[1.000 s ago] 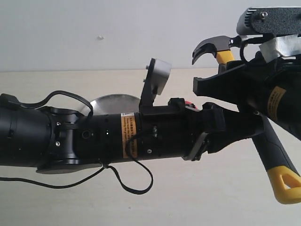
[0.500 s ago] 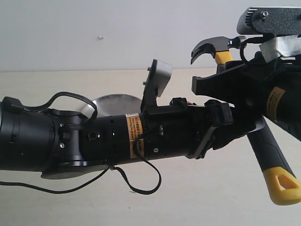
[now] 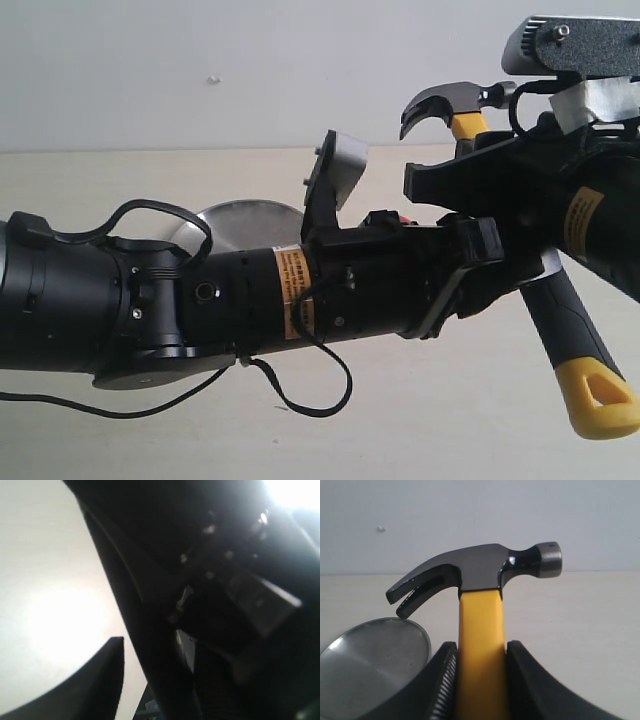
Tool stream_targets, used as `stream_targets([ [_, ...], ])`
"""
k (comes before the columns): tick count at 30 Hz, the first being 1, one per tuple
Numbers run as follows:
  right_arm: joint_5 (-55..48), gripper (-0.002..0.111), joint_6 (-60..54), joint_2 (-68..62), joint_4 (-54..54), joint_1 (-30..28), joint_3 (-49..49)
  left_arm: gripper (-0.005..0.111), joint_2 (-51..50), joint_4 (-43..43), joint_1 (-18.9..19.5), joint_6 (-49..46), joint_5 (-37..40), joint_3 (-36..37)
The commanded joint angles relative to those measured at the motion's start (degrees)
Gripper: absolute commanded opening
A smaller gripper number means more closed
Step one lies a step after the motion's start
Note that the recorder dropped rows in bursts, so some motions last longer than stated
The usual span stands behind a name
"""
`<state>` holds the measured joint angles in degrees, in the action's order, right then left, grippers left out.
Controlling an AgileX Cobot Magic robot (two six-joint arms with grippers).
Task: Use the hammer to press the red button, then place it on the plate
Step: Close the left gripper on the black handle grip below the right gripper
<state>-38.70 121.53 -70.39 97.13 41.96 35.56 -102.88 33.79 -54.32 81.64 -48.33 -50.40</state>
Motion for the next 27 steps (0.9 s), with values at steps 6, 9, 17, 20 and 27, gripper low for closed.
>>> stream_targets([
  [6, -1.4, 0.0, 0.1, 0.3, 2.8, 0.3, 0.9, 0.045, 0.1, -1.1, -0.6, -0.7, -0.4, -0.4],
  [9, -2.9, 0.0, 0.1, 0.3, 2.8, 0.3, 0.9, 0.045, 0.1, -1.1, -1.1, -0.4, -0.5, -0.4],
  [17, -4.8, 0.0, 0.1, 0.3, 2.8, 0.3, 0.9, 0.045, 0.1, -1.5, -1.8, 0.1, -4.0, -0.4],
  [20, -4.8, 0.0, 0.1, 0.3, 2.8, 0.3, 0.9, 0.045, 0.1, -1.2, -1.8, 1.2, -4.1, -0.4],
  [27, -6.9, 0.0, 0.1, 0.3, 2.8, 0.3, 0.9, 0.045, 0.1, -1.2, -3.8, 1.7, -4.0, -0.4],
])
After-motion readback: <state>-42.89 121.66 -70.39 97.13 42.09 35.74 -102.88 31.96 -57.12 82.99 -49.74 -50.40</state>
